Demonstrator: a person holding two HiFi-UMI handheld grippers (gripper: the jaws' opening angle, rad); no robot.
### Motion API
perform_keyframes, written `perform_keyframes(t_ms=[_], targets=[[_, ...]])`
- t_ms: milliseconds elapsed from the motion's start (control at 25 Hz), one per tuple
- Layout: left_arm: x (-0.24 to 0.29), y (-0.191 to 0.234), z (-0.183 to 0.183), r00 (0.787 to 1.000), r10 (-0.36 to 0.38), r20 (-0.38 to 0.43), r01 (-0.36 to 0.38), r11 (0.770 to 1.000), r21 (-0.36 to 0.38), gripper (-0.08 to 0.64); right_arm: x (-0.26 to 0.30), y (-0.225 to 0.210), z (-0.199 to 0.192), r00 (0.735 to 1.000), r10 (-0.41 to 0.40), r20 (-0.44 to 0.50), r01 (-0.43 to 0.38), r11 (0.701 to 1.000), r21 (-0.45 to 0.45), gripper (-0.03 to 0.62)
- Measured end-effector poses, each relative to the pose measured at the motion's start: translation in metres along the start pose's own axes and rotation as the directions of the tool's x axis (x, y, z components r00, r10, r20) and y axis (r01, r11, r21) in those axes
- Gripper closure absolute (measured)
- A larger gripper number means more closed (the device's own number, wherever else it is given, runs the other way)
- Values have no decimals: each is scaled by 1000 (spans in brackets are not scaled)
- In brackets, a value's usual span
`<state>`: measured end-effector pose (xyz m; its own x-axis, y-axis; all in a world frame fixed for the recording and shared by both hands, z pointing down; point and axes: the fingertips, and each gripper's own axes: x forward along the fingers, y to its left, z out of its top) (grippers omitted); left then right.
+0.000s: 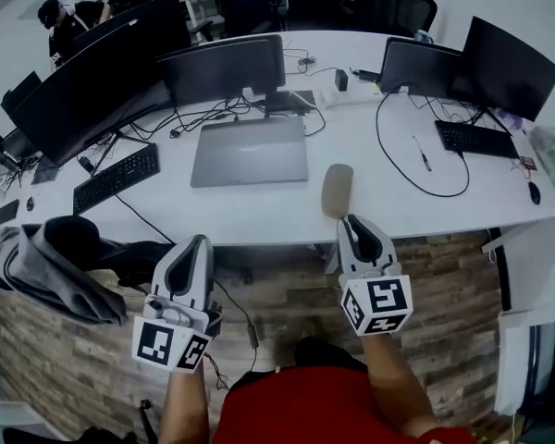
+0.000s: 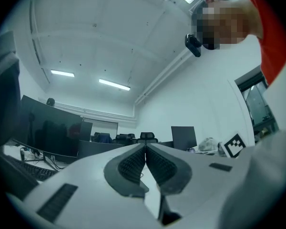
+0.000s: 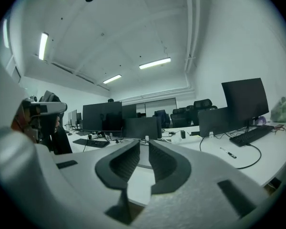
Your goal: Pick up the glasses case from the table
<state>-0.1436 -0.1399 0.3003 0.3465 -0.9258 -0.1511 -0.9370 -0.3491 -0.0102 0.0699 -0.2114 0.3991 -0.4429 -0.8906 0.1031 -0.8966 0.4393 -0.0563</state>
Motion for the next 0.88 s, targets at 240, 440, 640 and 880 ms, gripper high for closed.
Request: perform_keyframes(t_ms=[240, 440, 640, 880], targets=[[57, 13, -26, 999, 13, -34, -14, 1000, -16, 549, 69, -37, -46, 988, -39, -147, 43, 999, 25, 403], [89, 27, -45, 998, -10, -69, 8, 999, -31, 549, 114, -61, -88, 954, -108, -279, 122, 992, 34, 306], [115, 39, -67, 993, -59, -103, 53, 997, -64, 549, 148, -74, -123, 905, -157, -396, 190, 981, 45, 238], [135, 48, -88, 984, -118, -136, 105, 989, -102, 549, 171, -94, -168, 817, -234, -528, 285, 958, 16, 170]])
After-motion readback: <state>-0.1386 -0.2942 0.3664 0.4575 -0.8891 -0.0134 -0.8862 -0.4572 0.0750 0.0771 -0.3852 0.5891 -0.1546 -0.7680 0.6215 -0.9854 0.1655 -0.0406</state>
